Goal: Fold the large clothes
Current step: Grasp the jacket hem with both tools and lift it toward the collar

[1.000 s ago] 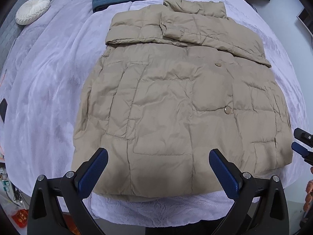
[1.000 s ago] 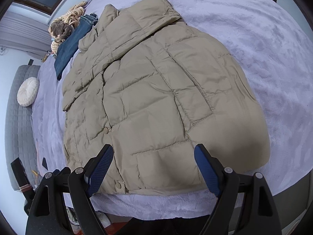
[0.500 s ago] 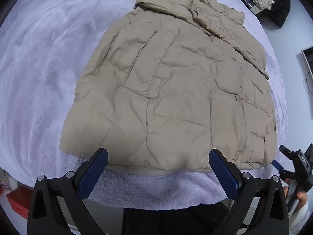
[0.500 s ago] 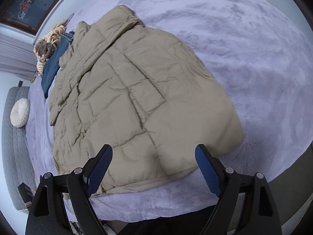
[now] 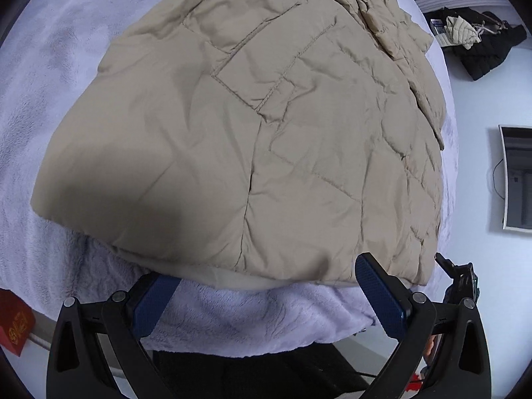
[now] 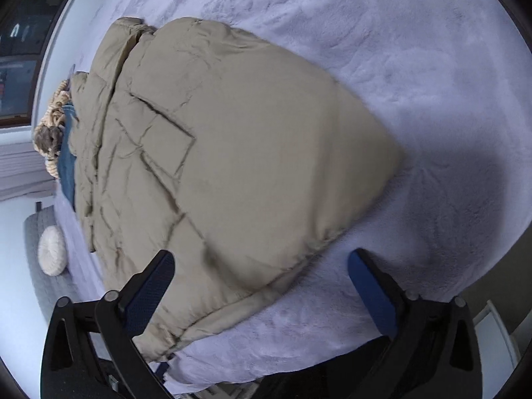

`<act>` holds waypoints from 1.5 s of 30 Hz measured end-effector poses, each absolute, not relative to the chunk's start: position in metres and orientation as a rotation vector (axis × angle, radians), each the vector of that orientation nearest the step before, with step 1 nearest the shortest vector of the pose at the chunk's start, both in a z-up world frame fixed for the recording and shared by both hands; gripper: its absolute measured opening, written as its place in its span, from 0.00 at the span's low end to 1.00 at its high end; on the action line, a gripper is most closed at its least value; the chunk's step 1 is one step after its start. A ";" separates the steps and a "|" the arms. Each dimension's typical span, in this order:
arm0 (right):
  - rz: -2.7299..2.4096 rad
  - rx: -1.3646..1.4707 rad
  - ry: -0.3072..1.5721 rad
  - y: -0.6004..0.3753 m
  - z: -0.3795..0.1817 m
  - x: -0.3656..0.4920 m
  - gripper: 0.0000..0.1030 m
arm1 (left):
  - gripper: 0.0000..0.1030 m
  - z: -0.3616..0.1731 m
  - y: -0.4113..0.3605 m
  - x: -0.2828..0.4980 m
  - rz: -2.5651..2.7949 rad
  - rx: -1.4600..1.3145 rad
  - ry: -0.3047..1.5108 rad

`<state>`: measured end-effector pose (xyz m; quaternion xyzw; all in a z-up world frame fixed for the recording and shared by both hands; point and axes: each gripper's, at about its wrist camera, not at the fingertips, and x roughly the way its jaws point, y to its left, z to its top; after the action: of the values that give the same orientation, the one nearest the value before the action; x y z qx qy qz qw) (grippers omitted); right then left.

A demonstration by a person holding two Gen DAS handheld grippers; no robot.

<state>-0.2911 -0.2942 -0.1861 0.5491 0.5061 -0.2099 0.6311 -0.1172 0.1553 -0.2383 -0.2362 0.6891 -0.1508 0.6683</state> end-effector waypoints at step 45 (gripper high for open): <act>-0.047 0.661 1.013 -0.360 -0.005 0.008 0.06 | 0.14 -0.020 0.064 0.116 -0.354 -0.176 0.893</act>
<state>0.0083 -0.3596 -0.0048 0.3107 0.4763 -0.0222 0.8222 0.1157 0.0639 -0.0196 -0.0847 0.4291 -0.1699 0.8831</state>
